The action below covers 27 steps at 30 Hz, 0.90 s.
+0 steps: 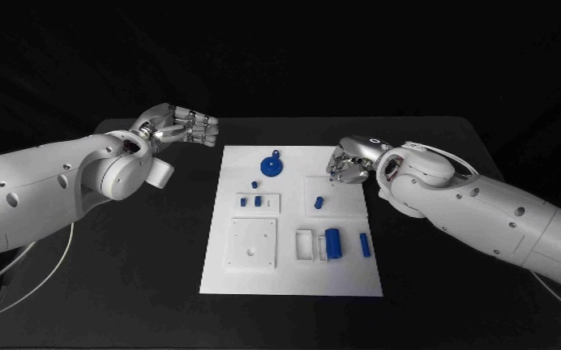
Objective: Assemble the parts on the task board
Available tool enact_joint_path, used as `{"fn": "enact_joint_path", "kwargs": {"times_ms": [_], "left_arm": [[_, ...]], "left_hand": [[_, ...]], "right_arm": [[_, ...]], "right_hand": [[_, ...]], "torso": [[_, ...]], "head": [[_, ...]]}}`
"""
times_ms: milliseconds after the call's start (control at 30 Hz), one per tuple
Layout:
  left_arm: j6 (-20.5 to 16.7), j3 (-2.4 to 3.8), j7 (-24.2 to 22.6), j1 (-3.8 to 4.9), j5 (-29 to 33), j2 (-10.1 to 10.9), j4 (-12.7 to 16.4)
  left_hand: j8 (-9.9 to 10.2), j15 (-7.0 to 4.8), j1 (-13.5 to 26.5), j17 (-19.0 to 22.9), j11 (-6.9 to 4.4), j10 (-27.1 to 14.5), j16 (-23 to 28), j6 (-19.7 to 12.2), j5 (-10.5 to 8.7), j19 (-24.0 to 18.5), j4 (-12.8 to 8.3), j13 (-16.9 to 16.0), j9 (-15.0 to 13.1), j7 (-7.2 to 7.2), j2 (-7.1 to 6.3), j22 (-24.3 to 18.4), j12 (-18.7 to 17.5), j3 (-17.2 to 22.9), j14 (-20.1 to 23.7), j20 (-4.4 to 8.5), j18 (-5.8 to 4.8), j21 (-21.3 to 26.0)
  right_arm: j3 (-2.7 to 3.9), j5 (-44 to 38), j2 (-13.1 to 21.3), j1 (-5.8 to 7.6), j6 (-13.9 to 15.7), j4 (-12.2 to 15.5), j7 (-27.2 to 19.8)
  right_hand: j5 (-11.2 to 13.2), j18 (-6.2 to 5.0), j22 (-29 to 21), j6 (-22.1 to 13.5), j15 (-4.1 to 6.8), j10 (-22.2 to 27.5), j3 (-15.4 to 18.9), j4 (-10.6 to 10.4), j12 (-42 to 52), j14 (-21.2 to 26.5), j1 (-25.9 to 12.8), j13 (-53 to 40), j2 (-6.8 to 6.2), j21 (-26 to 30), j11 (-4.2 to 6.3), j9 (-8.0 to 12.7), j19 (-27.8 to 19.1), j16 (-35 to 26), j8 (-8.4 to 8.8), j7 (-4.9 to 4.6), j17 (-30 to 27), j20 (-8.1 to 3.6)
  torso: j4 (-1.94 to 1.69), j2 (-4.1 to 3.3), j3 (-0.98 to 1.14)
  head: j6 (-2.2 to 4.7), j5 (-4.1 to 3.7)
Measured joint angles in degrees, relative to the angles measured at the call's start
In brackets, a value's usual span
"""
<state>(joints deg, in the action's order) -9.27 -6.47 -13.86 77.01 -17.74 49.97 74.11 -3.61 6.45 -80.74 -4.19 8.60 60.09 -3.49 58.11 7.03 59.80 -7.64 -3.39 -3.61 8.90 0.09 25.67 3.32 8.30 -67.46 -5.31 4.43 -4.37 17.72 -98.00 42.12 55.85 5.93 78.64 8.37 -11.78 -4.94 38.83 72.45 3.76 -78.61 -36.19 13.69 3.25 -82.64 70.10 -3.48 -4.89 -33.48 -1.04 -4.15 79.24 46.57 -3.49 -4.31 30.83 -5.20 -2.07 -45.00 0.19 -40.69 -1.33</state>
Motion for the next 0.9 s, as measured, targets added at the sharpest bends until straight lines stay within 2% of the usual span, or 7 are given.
{"fn": "enact_joint_path", "kwargs": {"times_ms": [133, 367, 533, 700, 800, 900], "left_arm": [[-0.1, 0.0, 0.0, 0.0, 0.0, 0.0, -0.2], [-0.3, 0.0, 0.0, 0.0, 0.1, -0.6, -0.7], [-0.4, 0.0, 0.0, 0.0, 0.1, -1.4, -1.1], [-0.7, 0.0, 0.0, 0.0, 0.1, -2.3, -1.6], [-0.9, 0.0, 0.0, 0.0, 0.2, -2.7, -1.7], [-1.2, 0.0, -0.1, 0.01, 0.2, -3.2, -1.9]], "left_hand": [[0.0, 0.0, 0.0, 0.0, 0.0, 0.0, 0.0, 0.0, 0.0, 0.0, 0.0, 0.0, 0.0, 0.0, 0.0, 0.0, 0.0, 0.0, 0.0, 0.0, 0.0, 0.0], [0.0, 0.0, 0.0, 0.0, 0.0, 0.0, 0.0, 0.0, 0.0, 0.0, 0.0, 0.0, 0.0, 0.0, 0.0, 0.0, 0.0, 0.0, 0.0, 0.0, 0.0, 0.0], [0.0, 0.0, 0.0, 0.0, 0.0, 0.0, 0.0, 0.0, 0.0, 0.0, 0.0, 0.0, 0.0, 0.0, 0.0, 0.1, 0.0, 0.0, 0.0, 0.0, 0.0, 0.0], [0.0, 0.0, 0.0, 0.0, 0.0, 0.0, 0.0, 0.0, 0.0, 0.0, 0.0, 0.0, 0.0, 0.0, 0.0, 0.1, 0.0, 0.0, 0.0, 0.0, -0.01, 0.0], [0.0, 0.0, 0.0, 0.0, 0.0, 0.0, 0.0, 0.0, 0.0, 0.0, 0.0, 0.0, 0.0, 0.0, 0.0, 0.1, 0.0, 0.0, 0.0, 0.0, -0.01, 0.0], [0.0, 0.0, 0.0, 0.0, 0.0, 0.0, 0.0, 0.0, 0.0, 0.0, 0.0, 0.0, 0.0, 0.0, 0.0, 0.1, 0.0, 0.0, 0.0, 0.0, 0.0, 0.0]], "right_arm": [[0.69, 1.9, 0.2, 0.07, -0.7, 0.3, -0.6], [1.09, 4.7, 0.3, 0.17, -1.0, 1.7, -1.6], [1.16, 6.5, -0.8, 0.18, -1.0, 3.8, -2.6], [1.14, 6.9, -2.7, 0.17, -0.8, 5.9, -3.3], [0.63, 6.6, -3.9, 0.08, -0.6, 6.8, -3.6], [-0.56, 5.6, -5.0, -0.18, -0.2, 7.4, -3.8]], "right_hand": [[0.0, -0.01, 0.4, 0.0, 0.0, 0.0, 0.2, 0.2, 0.0, 0.0, 0.2, 0.0, 0.22, 0.4, -0.01, 0.0, 0.0, 0.0, 0.0, 0.0, 0.1, 0.0], [-0.8, -0.01, 0.8, 0.0, -0.01, 0.1, 0.5, 0.2, 0.0, 0.0, 0.2, 0.0, 0.22, 0.7, -0.09, 0.0, 0.0, 0.0, 0.01, -0.02, 0.1, 0.0], [-1.2, -0.01, 1.2, -0.2, -0.02, 0.1, 0.8, 0.2, 0.0, 0.0, 0.4, 0.0, 0.4, 0.9, -0.09, 0.0, 0.0, -0.3, 0.02, 0.04, 0.1, 0.01], [-1.3, -0.02, 1.3, -0.2, -0.03, 0.1, 0.9, 0.2, -0.1, 0.0, 0.4, 0.0, 0.43, 0.9, -0.1, 0.0, 0.0, -0.3, 0.03, 0.01, 0.1, 0.01], [-1.3, -0.01, 1.3, -0.2, -0.04, 0.1, 0.9, 0.2, -0.1, 0.0, 0.4, 0.0, 0.43, 0.9, -0.1, 0.0, 0.0, -0.3, 0.05, 0.0, 0.1, 0.02], [-1.3, -0.02, 1.5, -0.2, -0.05, 0.1, 0.9, 0.2, -0.2, 0.0, 0.4, 0.0, 0.43, 1.2, -0.1, 0.0, 0.0, -0.3, 0.06, -0.02, 0.2, 0.02]], "torso": [[0.08, 0.0, 0.02], [0.08, 0.04, 0.01], [-0.02, 0.13, 0.01], [-0.04, 0.22, -0.03], [-0.03, 0.27, -0.07], [-0.02, 0.32, -0.08]], "head": [[-0.12, 0.18], [-0.15, 1.08], [-0.09, 2.18], [-0.06, 3.66], [-0.09, 4.85], [-0.32, 6.11]]}}
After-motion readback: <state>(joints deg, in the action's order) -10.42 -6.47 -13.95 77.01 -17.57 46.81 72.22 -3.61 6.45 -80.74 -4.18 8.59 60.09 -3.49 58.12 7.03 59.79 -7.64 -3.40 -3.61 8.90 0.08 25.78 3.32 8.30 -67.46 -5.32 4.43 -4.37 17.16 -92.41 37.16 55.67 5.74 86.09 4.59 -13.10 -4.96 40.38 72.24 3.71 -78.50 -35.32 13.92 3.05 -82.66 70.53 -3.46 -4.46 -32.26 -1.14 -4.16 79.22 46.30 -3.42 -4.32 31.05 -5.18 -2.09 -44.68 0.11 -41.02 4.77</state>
